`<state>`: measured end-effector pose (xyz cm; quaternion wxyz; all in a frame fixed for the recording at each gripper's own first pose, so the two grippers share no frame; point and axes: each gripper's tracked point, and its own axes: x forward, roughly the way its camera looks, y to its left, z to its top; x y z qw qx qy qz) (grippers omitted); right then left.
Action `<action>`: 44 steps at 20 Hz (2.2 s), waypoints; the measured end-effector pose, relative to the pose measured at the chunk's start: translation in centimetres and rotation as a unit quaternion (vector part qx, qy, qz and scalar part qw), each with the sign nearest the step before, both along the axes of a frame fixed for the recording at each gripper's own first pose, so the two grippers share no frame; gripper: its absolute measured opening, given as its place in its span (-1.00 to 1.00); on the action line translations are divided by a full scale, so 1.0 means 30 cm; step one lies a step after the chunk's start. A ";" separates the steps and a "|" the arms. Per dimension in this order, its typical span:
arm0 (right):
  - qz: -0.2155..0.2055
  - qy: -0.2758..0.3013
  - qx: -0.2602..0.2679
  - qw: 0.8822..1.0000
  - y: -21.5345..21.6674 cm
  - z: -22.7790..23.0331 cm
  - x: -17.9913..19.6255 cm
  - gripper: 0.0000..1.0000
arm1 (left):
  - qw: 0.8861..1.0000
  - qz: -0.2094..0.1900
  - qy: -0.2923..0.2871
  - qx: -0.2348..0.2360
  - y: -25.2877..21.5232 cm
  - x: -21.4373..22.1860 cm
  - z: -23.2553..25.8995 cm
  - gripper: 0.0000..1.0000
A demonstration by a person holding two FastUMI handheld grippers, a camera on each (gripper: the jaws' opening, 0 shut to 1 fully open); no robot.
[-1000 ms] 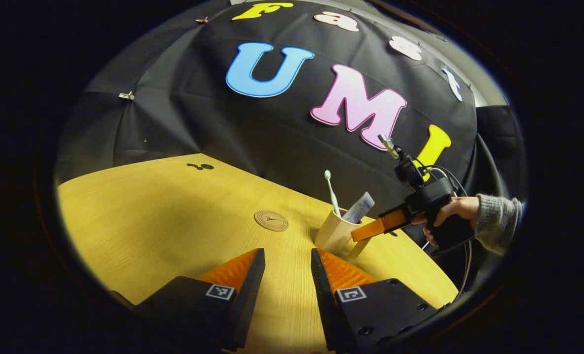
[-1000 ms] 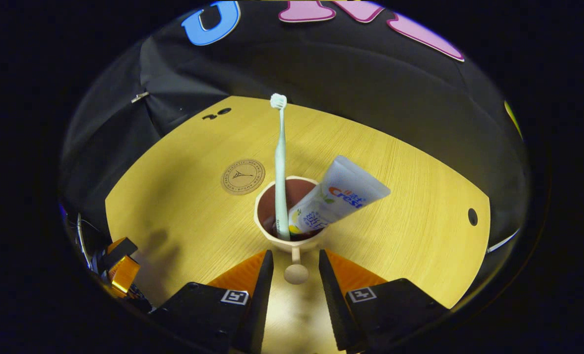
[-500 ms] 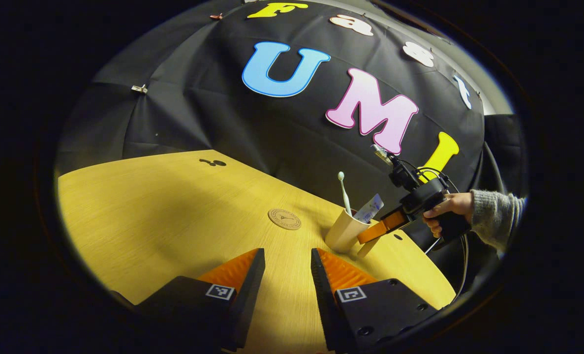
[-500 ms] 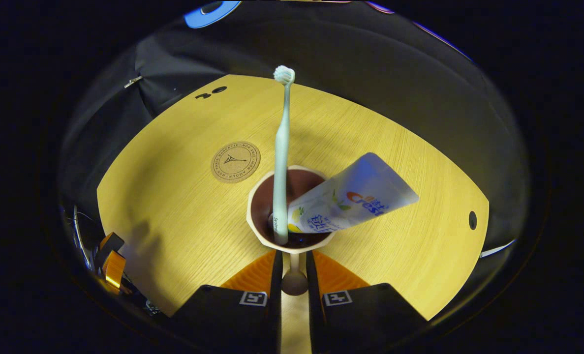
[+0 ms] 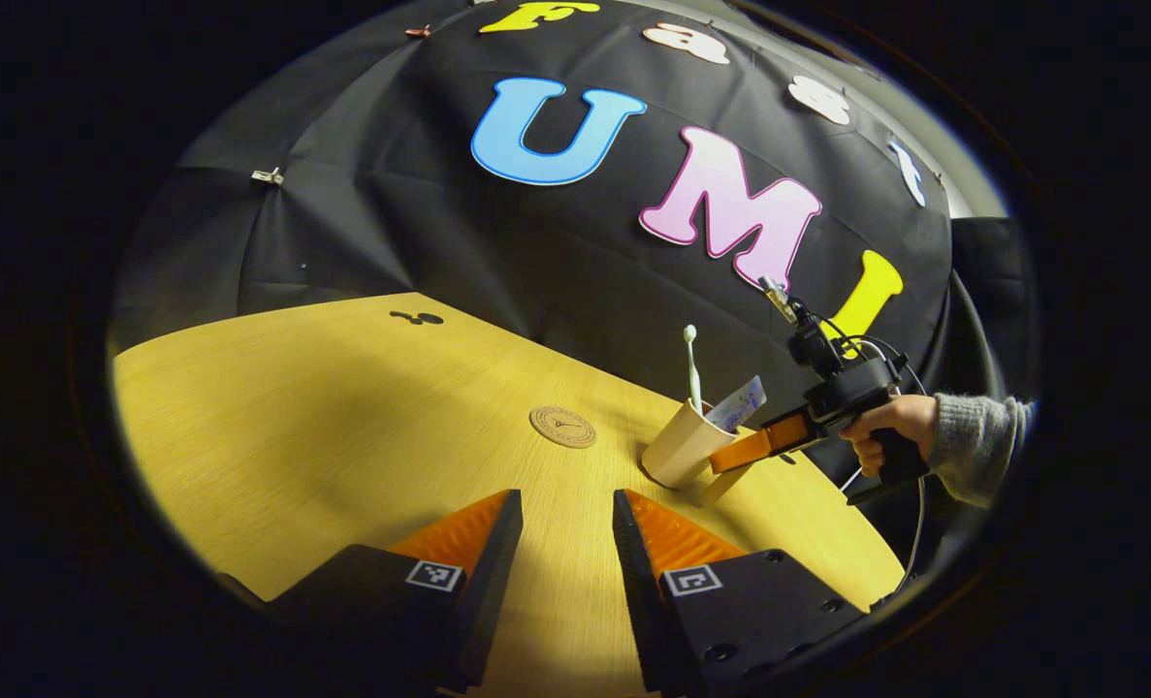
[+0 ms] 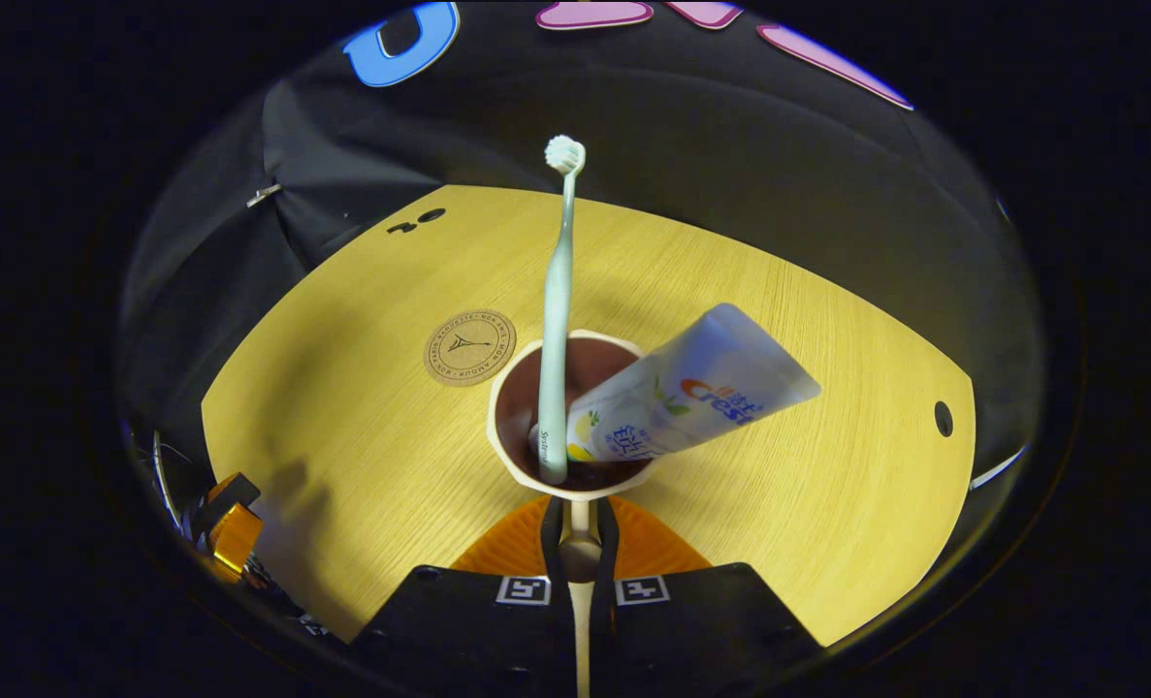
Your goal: Put the toothbrush and toothpaste on the desktop into the cup, then pick up the cup and place it on the coaster on the desktop.
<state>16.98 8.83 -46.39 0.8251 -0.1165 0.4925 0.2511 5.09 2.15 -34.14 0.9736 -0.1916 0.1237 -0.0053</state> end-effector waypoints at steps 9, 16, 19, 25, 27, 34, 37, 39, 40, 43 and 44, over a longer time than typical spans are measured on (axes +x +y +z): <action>0.024 -0.026 0.040 0.999 0.228 0.117 0.065 -0.82 | 1.000 -0.008 -0.004 0.008 0.026 -0.022 0.022 0.22; 0.057 -0.016 0.027 0.998 0.415 0.075 0.093 -0.82 | 1.000 0.004 -0.006 0.011 0.099 -0.048 0.025 0.22; 0.066 -0.007 0.012 0.998 0.488 0.017 0.113 -0.82 | 1.000 0.014 -0.003 0.008 0.135 -0.051 0.013 0.22; 0.082 0.003 -0.018 0.996 0.568 -0.050 0.154 -0.82 | 1.000 0.023 0.001 -0.003 0.163 -0.036 -0.008 0.22; 0.083 0.013 -0.023 0.996 0.585 -0.065 0.158 -0.82 | 1.000 0.023 0.003 -0.008 0.166 -0.026 -0.013 0.22; 0.082 0.031 -0.040 0.995 0.577 -0.072 0.167 -0.74 | 1.000 0.021 0.006 -0.007 0.187 0.012 -0.009 0.22; 0.080 0.033 -0.041 0.995 0.571 -0.069 0.162 -0.56 | 1.000 0.022 0.005 -0.005 0.209 0.024 0.008 0.22; 0.082 0.028 -0.039 0.995 0.565 -0.052 0.160 -0.49 | 1.000 0.020 0.007 -0.002 0.220 0.025 0.018 0.22; 0.079 0.029 -0.037 0.996 0.562 -0.042 0.158 -0.44 | 1.000 0.019 0.009 0.000 0.223 0.024 0.018 0.22; 0.069 0.029 -0.022 0.997 0.556 -0.004 0.148 -0.43 | 1.000 0.011 0.013 0.008 0.227 0.021 0.048 0.22; 0.067 0.027 -0.017 0.997 0.554 0.007 0.141 -0.27 | 1.000 0.009 0.014 0.011 0.232 0.016 0.058 0.22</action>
